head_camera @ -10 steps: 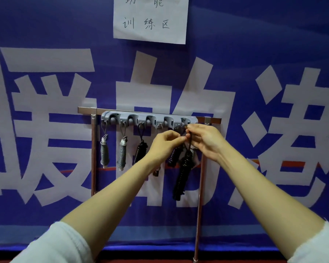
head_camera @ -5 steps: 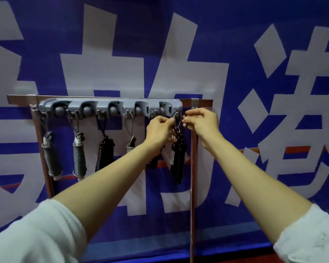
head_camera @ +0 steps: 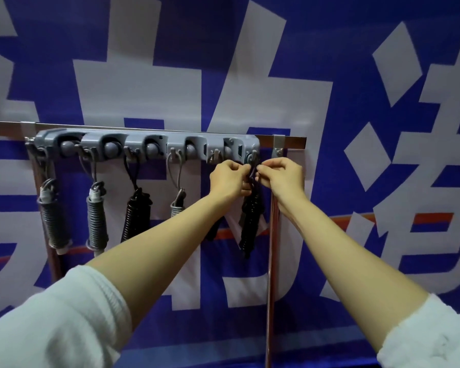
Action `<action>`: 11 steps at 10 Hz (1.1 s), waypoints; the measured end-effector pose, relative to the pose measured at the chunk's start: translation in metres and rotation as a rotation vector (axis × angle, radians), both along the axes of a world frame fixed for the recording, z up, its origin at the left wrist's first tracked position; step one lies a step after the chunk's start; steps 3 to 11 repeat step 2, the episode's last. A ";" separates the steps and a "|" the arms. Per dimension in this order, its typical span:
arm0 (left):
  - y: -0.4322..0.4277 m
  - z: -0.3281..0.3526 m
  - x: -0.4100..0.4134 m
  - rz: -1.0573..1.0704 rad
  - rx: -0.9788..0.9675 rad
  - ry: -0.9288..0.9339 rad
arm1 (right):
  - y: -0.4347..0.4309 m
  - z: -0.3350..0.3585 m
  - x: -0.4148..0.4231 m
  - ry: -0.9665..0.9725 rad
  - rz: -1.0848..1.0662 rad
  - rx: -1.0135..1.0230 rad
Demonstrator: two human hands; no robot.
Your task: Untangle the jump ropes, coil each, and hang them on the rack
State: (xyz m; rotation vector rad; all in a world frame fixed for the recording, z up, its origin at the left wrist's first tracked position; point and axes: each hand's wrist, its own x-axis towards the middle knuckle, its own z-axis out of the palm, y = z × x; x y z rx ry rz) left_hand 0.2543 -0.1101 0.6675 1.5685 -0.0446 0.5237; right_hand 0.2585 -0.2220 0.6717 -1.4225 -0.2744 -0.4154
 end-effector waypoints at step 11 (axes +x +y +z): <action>0.008 -0.016 -0.003 -0.050 0.190 0.082 | 0.003 -0.011 -0.001 0.034 -0.044 -0.219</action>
